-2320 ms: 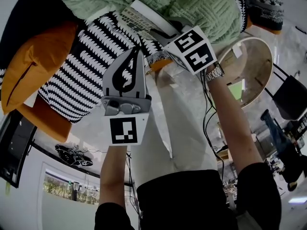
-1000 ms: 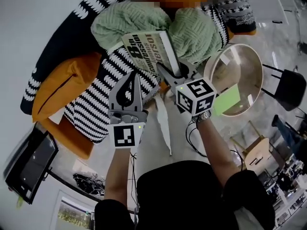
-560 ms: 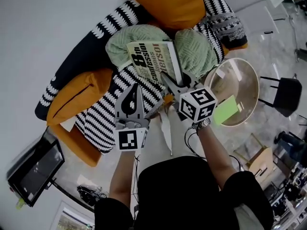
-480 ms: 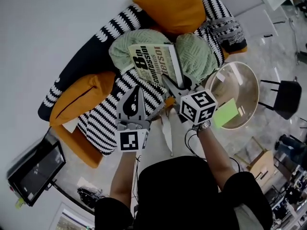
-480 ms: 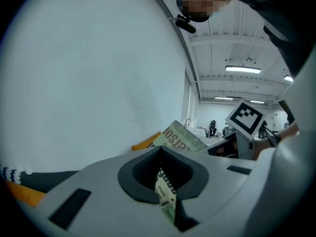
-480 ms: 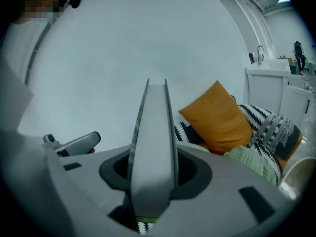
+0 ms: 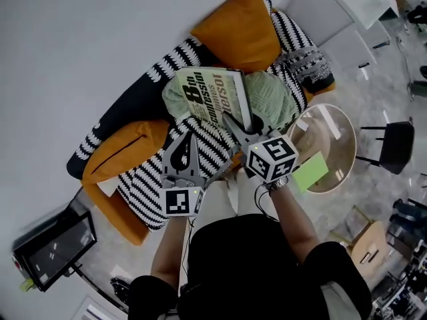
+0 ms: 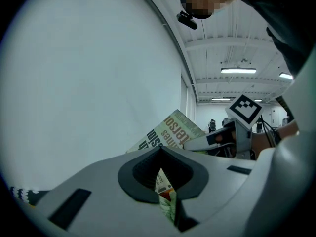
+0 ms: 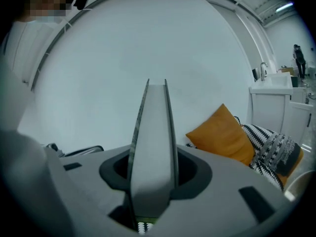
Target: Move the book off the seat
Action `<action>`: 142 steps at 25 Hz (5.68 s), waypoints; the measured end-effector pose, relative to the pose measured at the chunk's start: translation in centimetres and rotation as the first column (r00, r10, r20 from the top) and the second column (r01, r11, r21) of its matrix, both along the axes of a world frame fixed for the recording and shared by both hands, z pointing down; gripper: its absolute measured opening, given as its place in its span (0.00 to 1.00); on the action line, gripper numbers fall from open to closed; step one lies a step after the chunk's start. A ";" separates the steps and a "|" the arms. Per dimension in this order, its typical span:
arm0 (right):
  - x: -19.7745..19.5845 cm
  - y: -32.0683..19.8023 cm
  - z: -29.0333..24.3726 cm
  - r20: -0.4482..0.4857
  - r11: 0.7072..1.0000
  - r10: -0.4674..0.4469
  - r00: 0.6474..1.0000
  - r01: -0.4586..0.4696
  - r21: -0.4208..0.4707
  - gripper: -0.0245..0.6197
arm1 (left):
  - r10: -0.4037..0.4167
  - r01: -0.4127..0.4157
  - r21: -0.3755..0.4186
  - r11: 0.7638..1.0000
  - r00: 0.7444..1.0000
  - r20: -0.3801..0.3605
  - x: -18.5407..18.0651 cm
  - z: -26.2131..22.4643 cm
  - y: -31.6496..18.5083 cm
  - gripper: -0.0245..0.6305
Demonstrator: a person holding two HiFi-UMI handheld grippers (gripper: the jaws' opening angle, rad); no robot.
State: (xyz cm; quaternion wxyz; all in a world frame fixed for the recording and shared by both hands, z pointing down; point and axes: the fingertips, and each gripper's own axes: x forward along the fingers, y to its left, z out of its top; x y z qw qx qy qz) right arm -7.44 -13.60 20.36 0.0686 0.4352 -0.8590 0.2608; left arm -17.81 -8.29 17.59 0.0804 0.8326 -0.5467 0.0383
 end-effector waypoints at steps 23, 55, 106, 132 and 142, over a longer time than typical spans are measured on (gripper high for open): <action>8.2 2.0 -14.7 0.032 0.934 0.232 0.972 -0.232 0.270 0.29 | 0.196 -0.189 0.195 0.962 0.980 -0.017 5.6 -13.3 -2.5 0.05; 33.9 25.0 -22.4 0.144 0.635 0.677 0.722 -0.671 0.382 0.29 | 0.669 -0.637 0.311 0.705 0.744 0.006 32.3 -19.7 14.0 0.05; 63.4 58.4 -18.2 -0.024 0.127 0.992 0.126 -0.935 0.330 0.29 | 0.989 -0.956 0.257 0.142 0.123 -0.086 69.2 -15.5 42.7 0.05; 79.6 55.7 -15.6 0.035 0.365 0.923 0.383 -0.900 0.237 0.29 | 0.902 -0.883 0.189 0.430 0.429 -0.051 81.6 -14.0 40.7 0.05; 82.8 54.7 -10.8 0.097 0.518 0.841 0.532 -0.844 0.139 0.29 | 0.797 -0.791 0.109 0.602 0.604 -0.014 81.9 -10.1 41.6 0.05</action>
